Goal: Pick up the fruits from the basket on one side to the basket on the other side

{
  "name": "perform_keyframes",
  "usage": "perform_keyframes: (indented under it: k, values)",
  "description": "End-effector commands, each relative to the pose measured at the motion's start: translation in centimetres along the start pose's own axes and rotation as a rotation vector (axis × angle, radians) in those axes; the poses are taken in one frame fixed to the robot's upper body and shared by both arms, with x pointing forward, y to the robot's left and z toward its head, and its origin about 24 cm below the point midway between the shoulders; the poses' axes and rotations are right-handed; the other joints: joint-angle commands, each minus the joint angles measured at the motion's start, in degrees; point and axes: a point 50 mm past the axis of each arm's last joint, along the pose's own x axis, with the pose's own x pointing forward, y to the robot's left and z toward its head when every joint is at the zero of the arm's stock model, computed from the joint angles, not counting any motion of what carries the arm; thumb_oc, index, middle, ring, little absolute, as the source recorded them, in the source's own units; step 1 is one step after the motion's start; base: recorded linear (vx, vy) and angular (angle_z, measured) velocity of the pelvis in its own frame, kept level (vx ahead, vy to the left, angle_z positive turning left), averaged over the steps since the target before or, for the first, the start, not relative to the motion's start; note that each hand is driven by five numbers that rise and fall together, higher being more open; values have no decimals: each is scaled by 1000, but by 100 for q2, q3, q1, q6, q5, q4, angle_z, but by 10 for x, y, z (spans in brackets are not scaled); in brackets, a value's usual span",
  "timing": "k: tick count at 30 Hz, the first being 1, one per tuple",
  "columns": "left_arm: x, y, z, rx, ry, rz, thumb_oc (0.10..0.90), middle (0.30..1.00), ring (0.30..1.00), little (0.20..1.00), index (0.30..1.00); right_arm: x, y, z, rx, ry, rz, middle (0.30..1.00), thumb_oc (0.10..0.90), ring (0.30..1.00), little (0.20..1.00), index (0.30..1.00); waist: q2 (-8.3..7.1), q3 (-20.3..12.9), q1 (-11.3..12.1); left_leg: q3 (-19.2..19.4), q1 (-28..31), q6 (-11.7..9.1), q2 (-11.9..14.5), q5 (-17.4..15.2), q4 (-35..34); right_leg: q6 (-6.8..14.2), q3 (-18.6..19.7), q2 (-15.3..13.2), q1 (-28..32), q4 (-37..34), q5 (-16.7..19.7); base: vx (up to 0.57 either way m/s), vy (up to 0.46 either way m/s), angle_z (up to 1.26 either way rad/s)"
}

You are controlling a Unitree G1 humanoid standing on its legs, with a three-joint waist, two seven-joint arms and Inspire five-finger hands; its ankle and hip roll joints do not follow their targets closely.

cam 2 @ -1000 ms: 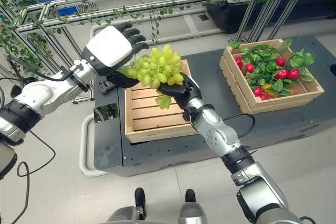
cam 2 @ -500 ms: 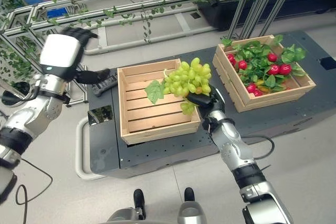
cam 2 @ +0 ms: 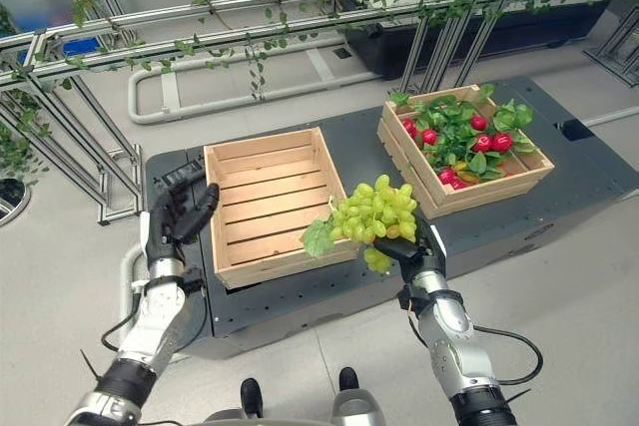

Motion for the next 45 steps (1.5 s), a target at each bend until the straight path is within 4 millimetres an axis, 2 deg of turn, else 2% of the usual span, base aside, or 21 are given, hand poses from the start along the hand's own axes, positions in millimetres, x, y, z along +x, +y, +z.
perform_keyframes:
  k: [1,4,10,11,13,14,16,17,18,20,22,23,25,26,28,29,31,32,35,39,45]
  values:
    - [19,-3,61,-104,-341,-18,800,900,900,900,900,5,22,66,6,-381,147,300,400,300,300,300,-167,-670,90,-118,517,-250,364,-958,190,101,133,-251,-89,9,45,-95,2,-18]
    - [12,5,50,-64,-303,-18,800,900,900,900,900,0,21,67,16,-386,143,300,400,300,300,300,-194,-606,42,25,539,-227,398,-986,288,78,238,-199,-117,9,107,-100,14,-13]
    - [8,10,39,-29,-277,-22,800,900,900,900,900,-4,9,57,60,-386,49,300,400,300,300,300,-213,-545,38,-257,487,-179,246,-1054,338,38,411,-112,-178,9,152,-109,20,-10]
    - [8,11,40,-24,-286,-16,800,900,900,900,900,-3,10,57,62,-387,52,300,400,300,300,300,-214,-516,69,-415,436,-139,121,-1170,496,35,487,-114,-213,9,182,-128,57,-5]
    - [7,14,43,-9,-313,2,800,900,900,900,900,0,13,57,70,-387,80,300,400,300,300,300,-199,-417,193,-980,329,23,-293,-1512,858,50,703,-115,-271,9,258,-110,89,-38]
    - [5,21,46,-5,-335,34,800,900,900,900,900,5,21,58,74,-385,118,300,400,300,300,300,-179,-348,321,-1513,209,190,-684,-1654,1061,66,971,-100,-428,78,352,-129,127,-125]
    - [5,26,50,-7,-354,35,800,900,900,900,900,10,29,57,81,-383,128,300,400,300,300,300,-123,-260,397,-1641,169,292,-835,-1717,1159,76,1157,-76,-553,145,428,-148,134,-185]
    - [5,26,53,-7,-367,18,800,900,900,900,900,12,32,55,90,-382,118,300,400,300,300,300,-99,-220,397,-1526,156,310,-841,-1743,1213,120,1153,-131,-656,159,505,-202,172,-155]
    - [7,24,56,1,-370,-11,800,900,900,900,900,10,34,45,110,-370,91,300,400,300,300,300,-78,-136,353,-1397,169,334,-915,-1755,1272,259,1009,-317,-846,123,795,-175,145,-105]
    - [7,26,53,2,-354,-2,800,900,900,900,900,8,35,42,121,-361,93,300,400,300,300,300,-61,-111,344,-1349,214,315,-938,-1720,1211,308,810,-370,-933,76,910,-134,84,-45]
    - [6,33,49,-3,-315,30,800,900,900,900,900,6,36,36,139,-334,106,300,400,300,300,300,-18,-72,390,-1217,296,270,-916,-1627,1070,318,248,-397,-1082,313,981,-278,85,-58]
    - [2,44,45,1,-311,95,800,900,900,900,900,7,41,33,152,-314,160,300,400,300,300,300,77,-51,603,-791,276,262,-832,-1406,821,293,-613,-535,-1120,1345,899,-483,125,-92]
    - [0,52,47,2,-324,109,800,900,900,900,900,7,44,34,149,-325,184,300,400,300,300,300,244,-68,737,-613,199,322,-687,-1126,565,123,-679,-453,-1126,2101,481,-476,106,-114]
    - [1,55,51,1,-336,105,800,900,900,900,900,4,44,35,140,-346,183,300,400,300,300,300,328,-135,821,-637,38,404,-631,-1015,545,-36,-669,-297,-960,2566,-6,-359,25,-98]
    - [1,56,52,3,-340,111,800,900,900,900,900,2,44,35,140,-354,182,300,400,300,300,300,340,-217,905,-644,-153,443,-617,-976,639,-136,-752,-221,-810,2740,-237,-267,-57,-48]
    - [2,58,50,3,-339,134,800,900,900,900,900,2,46,34,144,-355,197,300,400,300,300,300,273,-286,1022,-568,-362,460,-618,-990,843,-214,-875,-370,-570,2765,-358,-212,-154,-24]
    - [4,57,49,0,-337,139,800,900,900,900,900,1,47,31,142,-355,194,300,400,300,300,300,157,-328,1086,-533,-519,432,-632,-992,999,-173,-856,-426,-269,2340,-464,-170,-217,-37]
    - [7,56,48,4,-336,153,800,900,900,900,900,3,49,28,143,-345,192,300,400,300,300,300,35,-433,1150,-436,-596,322,-588,-959,1058,-169,-990,-363,182,1466,-651,-136,-237,-40]
    - [11,50,49,-23,-328,180,800,900,900,900,900,12,54,32,139,-324,200,300,400,300,300,300,-30,-482,1116,-130,-587,112,-416,-807,896,-120,-978,-217,332,603,-489,-157,-187,-84]
    - [14,29,57,-29,-358,119,800,900,900,900,900,16,49,39,124,-338,164,300,400,300,300,300,-42,-535,995,-71,-565,13,-338,-689,666,-222,-906,-30,359,203,-389,-128,-87,-27]
    - [7,24,49,-43,-337,96,800,900,900,900,900,5,46,30,134,-331,172,300,400,300,300,300,28,-681,834,-204,-323,-48,-278,-492,135,-337,-893,158,318,109,-373,-126,-91,-21]
